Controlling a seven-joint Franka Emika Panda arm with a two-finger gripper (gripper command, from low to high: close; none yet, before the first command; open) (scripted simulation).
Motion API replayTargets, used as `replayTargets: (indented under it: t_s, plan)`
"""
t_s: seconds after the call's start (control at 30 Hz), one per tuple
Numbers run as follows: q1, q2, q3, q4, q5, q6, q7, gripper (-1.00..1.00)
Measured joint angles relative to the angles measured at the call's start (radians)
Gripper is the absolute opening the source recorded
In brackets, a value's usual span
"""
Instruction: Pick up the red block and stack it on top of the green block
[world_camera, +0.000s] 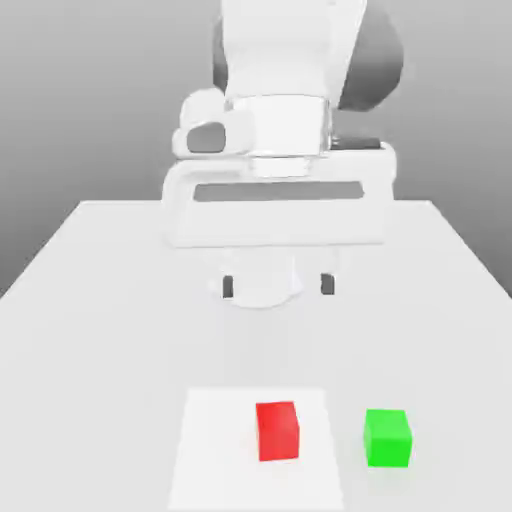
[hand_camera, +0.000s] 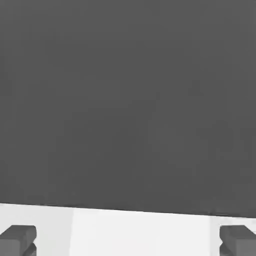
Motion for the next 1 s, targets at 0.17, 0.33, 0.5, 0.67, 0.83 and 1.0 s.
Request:
replayTargets:
  t_s: [0.17, 0.33, 0.5, 0.67, 0.83, 1.0]
  plan:
    - [0.009, 0.181, 0.006, -0.085, -0.007, 0.098, -0.006, 0.00]
    - [0.013, 0.362, 0.001, -0.081, -0.018, 0.241, 0.000, 0.00]
    - [0.014, 0.428, -0.002, -0.072, -0.021, 0.296, 0.002, -1.00]
    - [0.012, 0.408, 0.000, -0.075, -0.022, 0.279, 0.004, -1.00]
    - [0.014, 0.244, 0.012, -0.096, -0.012, 0.137, -0.002, -1.00]
    - [0.204, 0.188, 0.115, -0.023, -0.012, 0.008, 0.057, -1.00]
